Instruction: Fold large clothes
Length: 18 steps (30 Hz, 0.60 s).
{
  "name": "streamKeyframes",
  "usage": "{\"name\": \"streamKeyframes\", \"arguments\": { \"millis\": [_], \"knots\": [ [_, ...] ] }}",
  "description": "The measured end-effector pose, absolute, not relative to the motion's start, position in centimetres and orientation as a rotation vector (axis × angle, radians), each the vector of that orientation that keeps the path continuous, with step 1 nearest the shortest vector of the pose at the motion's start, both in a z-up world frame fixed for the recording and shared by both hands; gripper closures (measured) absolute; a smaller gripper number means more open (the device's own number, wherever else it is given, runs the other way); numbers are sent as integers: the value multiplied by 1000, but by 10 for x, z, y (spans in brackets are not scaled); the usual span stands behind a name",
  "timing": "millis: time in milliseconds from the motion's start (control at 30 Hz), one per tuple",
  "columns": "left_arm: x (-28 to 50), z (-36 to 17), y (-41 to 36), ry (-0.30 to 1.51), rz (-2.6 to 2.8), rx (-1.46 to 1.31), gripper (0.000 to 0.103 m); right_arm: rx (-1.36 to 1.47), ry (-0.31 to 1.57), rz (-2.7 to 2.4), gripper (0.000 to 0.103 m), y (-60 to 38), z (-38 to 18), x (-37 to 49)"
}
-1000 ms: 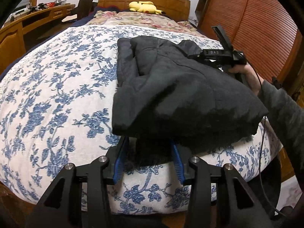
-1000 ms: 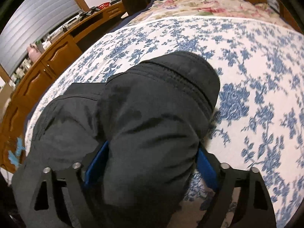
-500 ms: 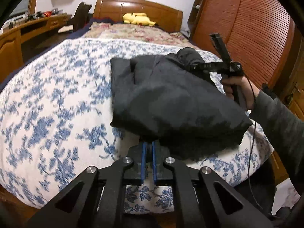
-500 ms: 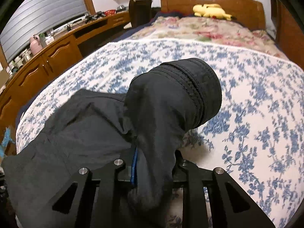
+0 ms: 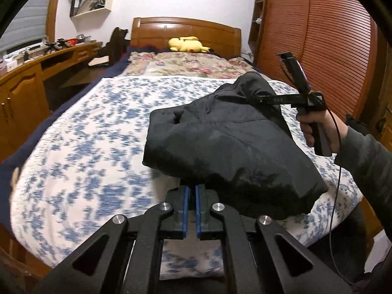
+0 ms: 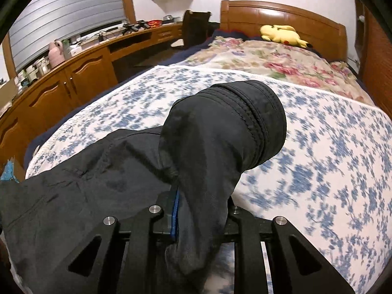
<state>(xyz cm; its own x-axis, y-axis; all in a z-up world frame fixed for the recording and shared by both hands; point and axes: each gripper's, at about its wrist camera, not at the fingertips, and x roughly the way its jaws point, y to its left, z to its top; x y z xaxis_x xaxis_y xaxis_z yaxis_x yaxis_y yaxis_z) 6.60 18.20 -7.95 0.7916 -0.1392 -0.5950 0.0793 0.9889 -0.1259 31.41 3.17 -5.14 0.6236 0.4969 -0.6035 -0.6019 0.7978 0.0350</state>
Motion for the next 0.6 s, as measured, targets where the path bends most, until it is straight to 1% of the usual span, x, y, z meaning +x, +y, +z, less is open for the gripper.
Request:
{"name": "streamKeyframes", "arguments": {
  "millis": [233,600],
  "knots": [
    [45,-76,253,609,-5,-115,98,-246,609,701,83,114,-38,308],
    [17,-73,400,563,299,-154,99,-344,531,835,83,301,-5,288]
  ]
}}
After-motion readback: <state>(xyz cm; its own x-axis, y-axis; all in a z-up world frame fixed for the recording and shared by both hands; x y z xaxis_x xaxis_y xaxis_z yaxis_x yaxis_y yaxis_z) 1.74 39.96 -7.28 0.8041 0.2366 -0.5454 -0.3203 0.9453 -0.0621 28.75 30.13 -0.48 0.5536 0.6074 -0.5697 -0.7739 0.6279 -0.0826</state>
